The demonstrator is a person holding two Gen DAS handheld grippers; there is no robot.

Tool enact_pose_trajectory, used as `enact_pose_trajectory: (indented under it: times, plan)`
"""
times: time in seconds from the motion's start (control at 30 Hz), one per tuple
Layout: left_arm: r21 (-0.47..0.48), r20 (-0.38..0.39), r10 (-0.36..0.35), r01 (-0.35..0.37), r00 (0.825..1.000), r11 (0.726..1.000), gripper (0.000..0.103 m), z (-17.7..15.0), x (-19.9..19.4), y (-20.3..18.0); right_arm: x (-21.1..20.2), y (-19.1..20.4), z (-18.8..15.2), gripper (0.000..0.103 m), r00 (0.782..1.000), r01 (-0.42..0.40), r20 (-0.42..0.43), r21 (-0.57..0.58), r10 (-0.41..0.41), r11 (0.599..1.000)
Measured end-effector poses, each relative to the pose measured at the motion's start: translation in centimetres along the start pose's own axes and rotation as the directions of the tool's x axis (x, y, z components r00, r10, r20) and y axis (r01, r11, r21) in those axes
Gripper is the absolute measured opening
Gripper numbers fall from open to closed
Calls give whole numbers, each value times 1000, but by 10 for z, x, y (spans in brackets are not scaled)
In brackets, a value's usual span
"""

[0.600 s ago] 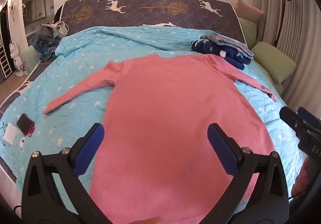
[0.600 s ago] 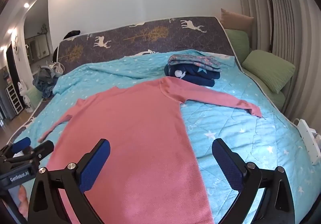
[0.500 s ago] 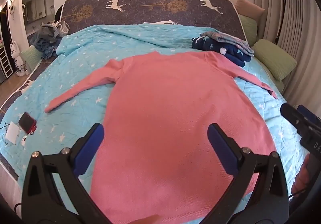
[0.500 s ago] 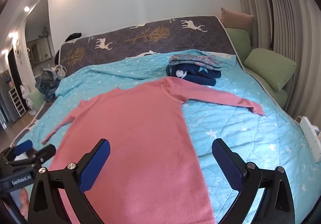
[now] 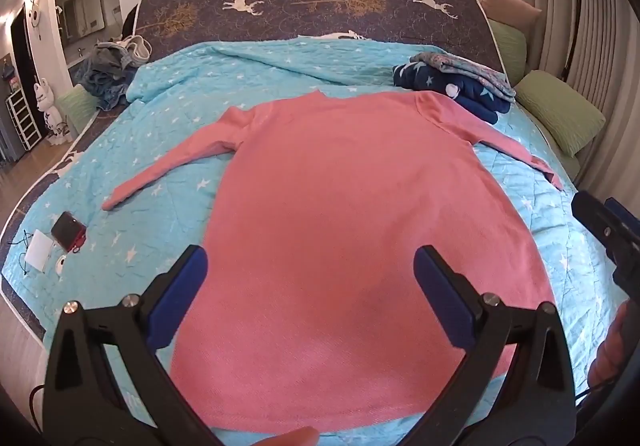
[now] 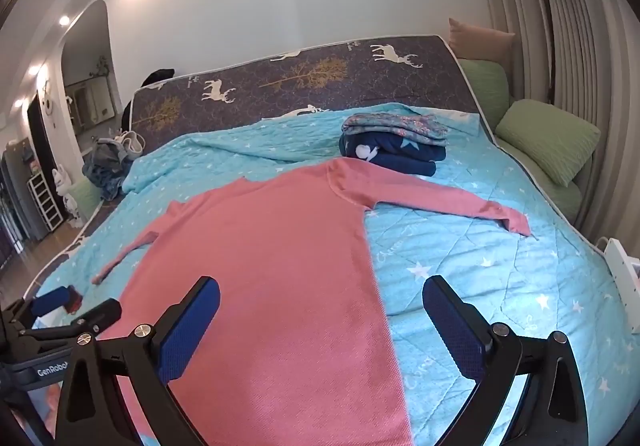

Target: Fold small clothes

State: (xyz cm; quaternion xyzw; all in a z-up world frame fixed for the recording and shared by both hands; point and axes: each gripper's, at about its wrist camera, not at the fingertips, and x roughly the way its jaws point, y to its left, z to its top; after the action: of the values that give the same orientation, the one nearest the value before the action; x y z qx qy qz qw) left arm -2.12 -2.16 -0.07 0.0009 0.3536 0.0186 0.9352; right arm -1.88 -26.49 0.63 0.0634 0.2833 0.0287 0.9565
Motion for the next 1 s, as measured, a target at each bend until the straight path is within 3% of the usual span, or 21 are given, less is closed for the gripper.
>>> enact_pose_trajectory:
  times: [0.1, 0.27, 0.57, 0.8, 1.0]
  plan:
    - [-5, 6, 7, -7, 1000, 1000, 102, 2, -3, -3, -2, -1, 3, 103, 1000, -2, 8, 1, 2, 1000]
    - [49, -5, 87, -87, 996, 995, 102, 7, 0, -16, -3, -5, 6, 103, 1000, -11, 23, -6, 11, 1000]
    - [97, 18, 79, -81, 997, 992, 102, 10, -3, -29, 1, 2, 6, 103, 999, -24, 25, -43, 25, 999]
    - [59, 19, 59, -60, 998, 996, 102, 14, -1, -24, 5, 3, 10, 103, 999, -20, 27, -46, 21, 999]
    - [48, -9, -8, 8, 1000, 999, 102, 14, 3, -23, 6, 5, 9, 103, 1000, -15, 24, -38, 16, 999]
